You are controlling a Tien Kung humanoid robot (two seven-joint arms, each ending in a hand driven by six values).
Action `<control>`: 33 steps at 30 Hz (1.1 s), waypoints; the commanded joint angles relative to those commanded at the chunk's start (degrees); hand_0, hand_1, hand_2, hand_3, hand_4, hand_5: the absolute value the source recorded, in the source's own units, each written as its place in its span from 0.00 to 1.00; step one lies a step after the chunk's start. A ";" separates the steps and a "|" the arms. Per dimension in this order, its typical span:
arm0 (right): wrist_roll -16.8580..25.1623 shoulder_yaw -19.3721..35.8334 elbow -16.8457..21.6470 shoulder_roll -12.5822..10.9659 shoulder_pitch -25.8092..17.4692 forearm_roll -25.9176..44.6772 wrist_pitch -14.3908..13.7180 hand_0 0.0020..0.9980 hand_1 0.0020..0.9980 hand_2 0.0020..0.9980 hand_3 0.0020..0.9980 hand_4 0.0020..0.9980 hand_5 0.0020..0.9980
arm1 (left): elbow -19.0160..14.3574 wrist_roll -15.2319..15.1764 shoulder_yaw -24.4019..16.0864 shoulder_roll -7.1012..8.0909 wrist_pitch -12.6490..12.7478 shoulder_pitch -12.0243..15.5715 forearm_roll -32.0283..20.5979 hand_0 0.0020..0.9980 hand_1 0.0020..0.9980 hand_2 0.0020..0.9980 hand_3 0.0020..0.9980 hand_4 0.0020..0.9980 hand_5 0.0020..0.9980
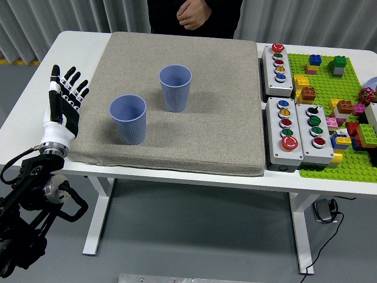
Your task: Pick cup pour cup place
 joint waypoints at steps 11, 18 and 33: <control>-0.08 0.24 0.06 0.11 -0.47 -0.53 0.06 0.70 0.66 0.61 0.60 0.01 0.37 | -0.77 0.04 0.26 -0.43 0.14 0.58 0.24 0.90 0.88 0.94 0.90 0.81 1.00; -0.12 0.20 0.06 0.12 -0.60 -0.65 0.11 0.70 0.66 0.61 0.60 0.01 0.36 | -1.13 0.08 0.49 -1.10 0.17 0.74 0.69 0.90 0.88 0.94 0.89 0.81 1.00; 0.03 0.11 -0.04 -0.03 -0.23 -0.46 0.17 0.70 0.65 0.60 0.60 0.02 0.36 | -1.33 0.34 1.12 -1.56 0.72 0.32 2.41 0.90 0.88 0.94 0.90 0.81 1.00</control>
